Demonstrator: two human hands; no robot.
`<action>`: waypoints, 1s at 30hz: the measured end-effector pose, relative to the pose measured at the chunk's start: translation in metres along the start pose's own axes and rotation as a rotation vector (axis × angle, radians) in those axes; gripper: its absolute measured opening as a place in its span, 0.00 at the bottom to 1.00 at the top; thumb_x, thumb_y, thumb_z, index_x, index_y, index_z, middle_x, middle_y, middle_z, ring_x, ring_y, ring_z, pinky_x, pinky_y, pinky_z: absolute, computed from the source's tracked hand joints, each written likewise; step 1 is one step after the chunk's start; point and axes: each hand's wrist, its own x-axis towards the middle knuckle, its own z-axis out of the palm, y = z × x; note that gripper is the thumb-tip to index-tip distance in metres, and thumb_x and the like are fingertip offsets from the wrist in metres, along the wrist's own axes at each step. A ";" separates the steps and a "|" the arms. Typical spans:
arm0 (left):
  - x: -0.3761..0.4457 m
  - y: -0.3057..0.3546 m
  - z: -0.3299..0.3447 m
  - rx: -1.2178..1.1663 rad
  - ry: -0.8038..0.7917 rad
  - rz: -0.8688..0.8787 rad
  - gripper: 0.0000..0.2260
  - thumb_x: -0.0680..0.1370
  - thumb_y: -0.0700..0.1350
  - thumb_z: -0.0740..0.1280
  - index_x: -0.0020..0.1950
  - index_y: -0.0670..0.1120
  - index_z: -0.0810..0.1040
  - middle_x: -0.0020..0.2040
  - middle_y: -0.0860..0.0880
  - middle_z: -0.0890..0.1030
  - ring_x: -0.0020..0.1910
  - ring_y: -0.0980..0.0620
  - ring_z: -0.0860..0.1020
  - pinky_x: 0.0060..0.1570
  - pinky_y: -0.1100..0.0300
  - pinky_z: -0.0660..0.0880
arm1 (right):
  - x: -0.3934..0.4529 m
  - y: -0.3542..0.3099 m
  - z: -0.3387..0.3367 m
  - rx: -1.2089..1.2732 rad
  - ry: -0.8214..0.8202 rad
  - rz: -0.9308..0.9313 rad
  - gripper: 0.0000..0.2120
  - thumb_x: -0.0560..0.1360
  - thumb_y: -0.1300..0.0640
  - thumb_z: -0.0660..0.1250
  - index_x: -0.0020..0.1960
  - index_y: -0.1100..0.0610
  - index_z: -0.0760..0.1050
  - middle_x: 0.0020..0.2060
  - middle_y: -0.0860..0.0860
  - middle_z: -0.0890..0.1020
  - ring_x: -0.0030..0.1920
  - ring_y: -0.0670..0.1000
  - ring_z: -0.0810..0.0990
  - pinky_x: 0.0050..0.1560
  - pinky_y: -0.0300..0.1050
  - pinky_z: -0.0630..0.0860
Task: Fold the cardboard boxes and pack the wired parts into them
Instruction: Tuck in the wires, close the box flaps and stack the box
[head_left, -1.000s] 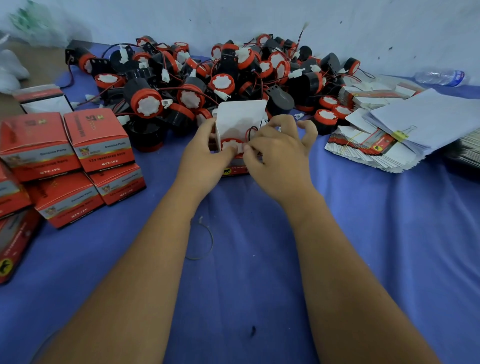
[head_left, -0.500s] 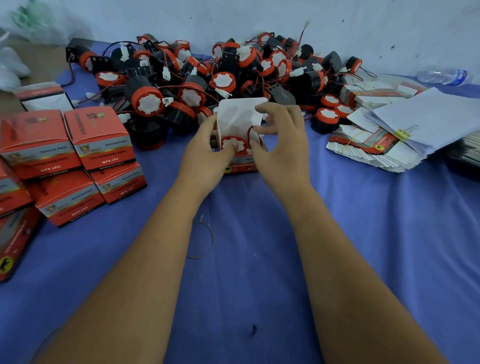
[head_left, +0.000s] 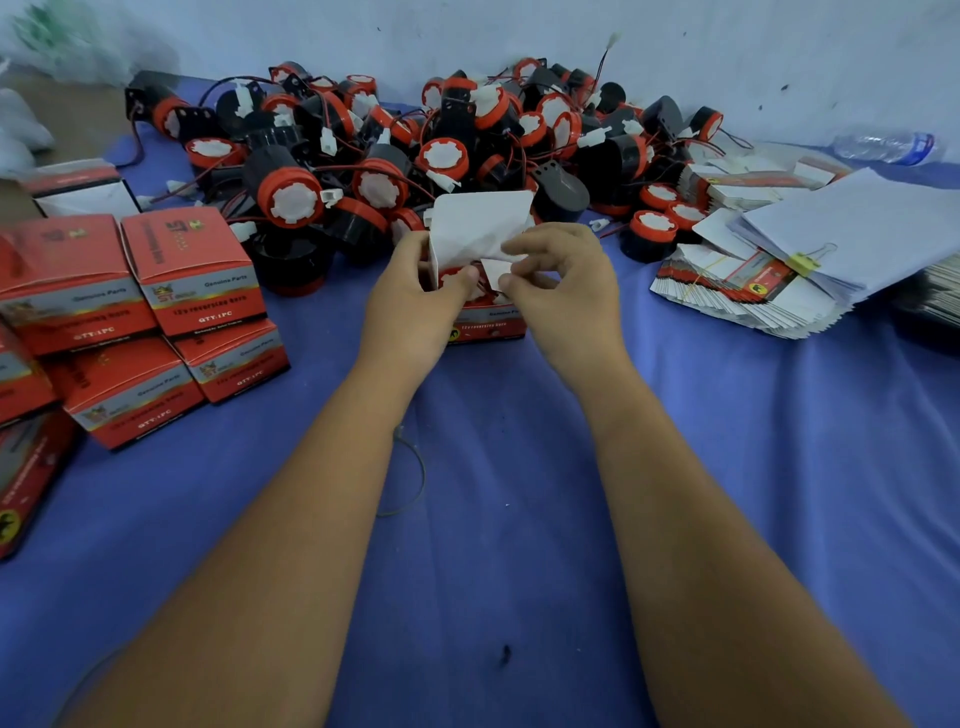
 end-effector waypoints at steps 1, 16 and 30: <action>0.001 0.000 0.000 -0.005 0.005 -0.009 0.10 0.78 0.47 0.70 0.55 0.58 0.73 0.48 0.57 0.80 0.48 0.60 0.78 0.46 0.62 0.76 | 0.001 0.000 0.001 0.016 0.015 0.026 0.16 0.71 0.70 0.71 0.54 0.54 0.77 0.56 0.51 0.73 0.46 0.45 0.77 0.50 0.33 0.77; -0.001 0.004 -0.003 -0.115 -0.089 -0.027 0.19 0.75 0.41 0.73 0.64 0.51 0.76 0.56 0.53 0.82 0.55 0.57 0.80 0.54 0.61 0.79 | 0.002 0.011 -0.003 0.493 -0.215 0.244 0.22 0.74 0.75 0.58 0.59 0.53 0.74 0.53 0.50 0.82 0.54 0.49 0.80 0.53 0.41 0.77; 0.007 0.013 -0.003 -0.814 -0.062 -0.299 0.15 0.85 0.42 0.56 0.69 0.45 0.74 0.60 0.48 0.82 0.57 0.53 0.82 0.46 0.62 0.80 | -0.001 0.012 -0.001 0.252 -0.146 0.245 0.10 0.81 0.58 0.62 0.56 0.50 0.81 0.54 0.49 0.83 0.53 0.44 0.82 0.50 0.37 0.79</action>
